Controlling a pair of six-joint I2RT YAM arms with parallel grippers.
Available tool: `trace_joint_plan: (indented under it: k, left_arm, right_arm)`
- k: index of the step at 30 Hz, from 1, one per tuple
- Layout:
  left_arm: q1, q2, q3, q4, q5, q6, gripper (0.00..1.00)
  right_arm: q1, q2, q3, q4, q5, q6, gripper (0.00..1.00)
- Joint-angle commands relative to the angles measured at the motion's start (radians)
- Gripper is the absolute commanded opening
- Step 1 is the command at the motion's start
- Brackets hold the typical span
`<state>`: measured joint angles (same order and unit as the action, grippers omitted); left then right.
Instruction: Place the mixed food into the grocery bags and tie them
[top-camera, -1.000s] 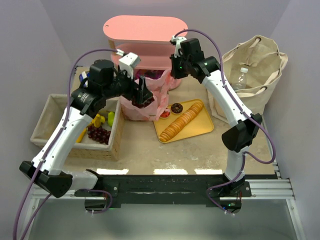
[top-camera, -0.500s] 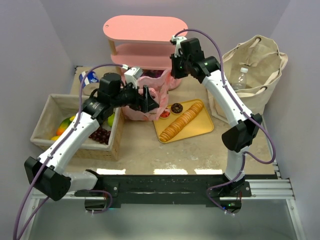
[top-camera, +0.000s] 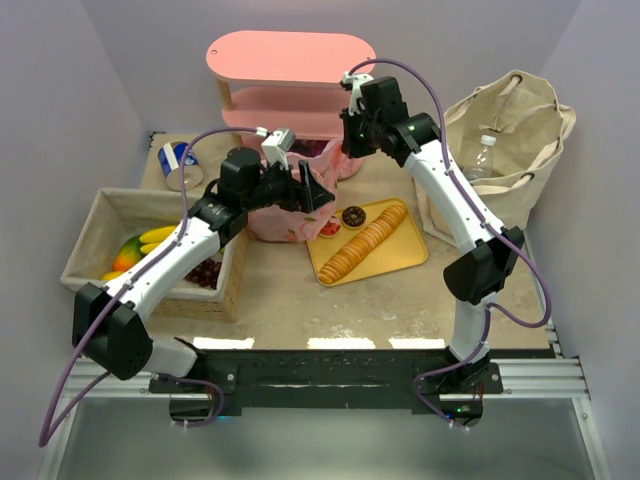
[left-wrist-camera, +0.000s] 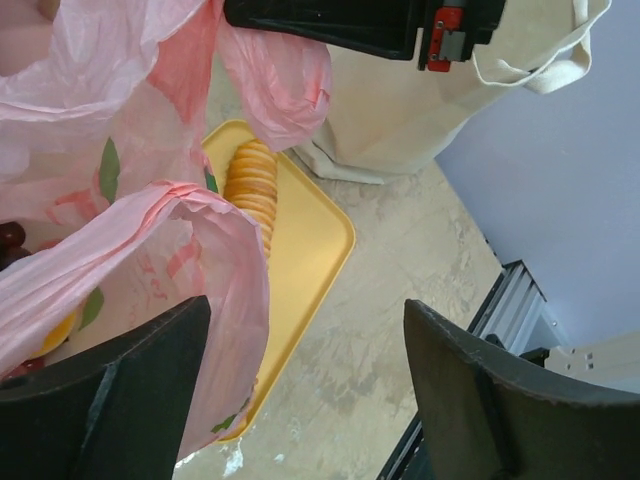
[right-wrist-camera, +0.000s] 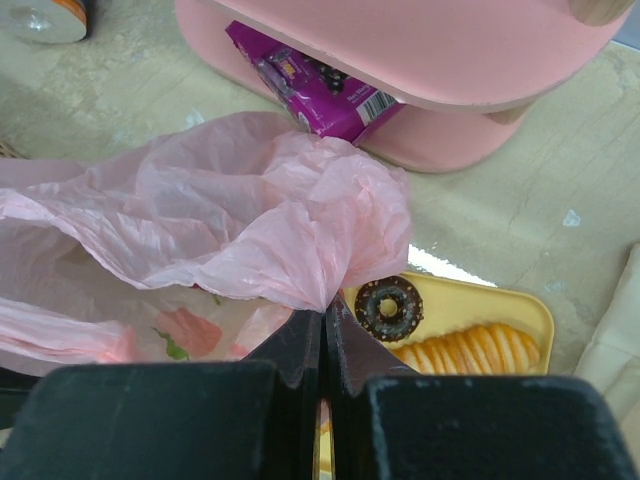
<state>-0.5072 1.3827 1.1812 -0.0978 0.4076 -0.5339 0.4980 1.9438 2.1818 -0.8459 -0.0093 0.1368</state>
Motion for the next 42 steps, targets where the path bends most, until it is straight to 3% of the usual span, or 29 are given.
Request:
trace_joint_plan:
  k: [1, 5, 13, 15, 22, 25, 26, 32, 42]
  left_arm:
    - [-0.011, 0.047, 0.006, 0.106, -0.026, -0.060, 0.81]
    - [-0.045, 0.082, 0.026, 0.046, -0.096, -0.015, 0.80]
    - [-0.157, 0.168, 0.141, -0.117, -0.364, 0.199, 0.81]
    - [-0.174, 0.171, 0.144, -0.123, -0.438, 0.228, 0.76]
    - [-0.186, 0.194, 0.163, -0.200, -0.610, 0.262, 0.36]
    - [-0.188, 0.203, 0.164, -0.227, -0.641, 0.275, 0.14]
    - [-0.188, 0.197, 0.164, -0.230, -0.656, 0.275, 0.00]
    - [-0.183, -0.015, 0.199, -0.171, -0.912, 0.294, 0.00]
    - [-0.162, -0.296, 0.167, -0.007, -1.084, 0.348, 0.00]
  right_arm:
    - [-0.001, -0.042, -0.004, 0.027, 0.017, -0.013, 0.00]
    - [-0.003, -0.040, 0.003, 0.027, 0.017, -0.013, 0.00]
    - [-0.001, -0.032, -0.002, 0.034, 0.014, -0.005, 0.00]
    - [-0.003, -0.029, -0.004, 0.037, 0.012, -0.002, 0.00]
    - [-0.003, -0.039, -0.016, 0.042, 0.012, -0.003, 0.00]
    - [-0.001, -0.046, -0.019, 0.047, 0.015, -0.008, 0.00]
    - [-0.003, -0.058, -0.023, 0.051, 0.022, -0.011, 0.00]
    - [-0.003, -0.181, -0.106, 0.192, 0.048, -0.058, 0.00]
    - [-0.001, -0.511, -0.375, 0.557, 0.123, -0.126, 0.00]
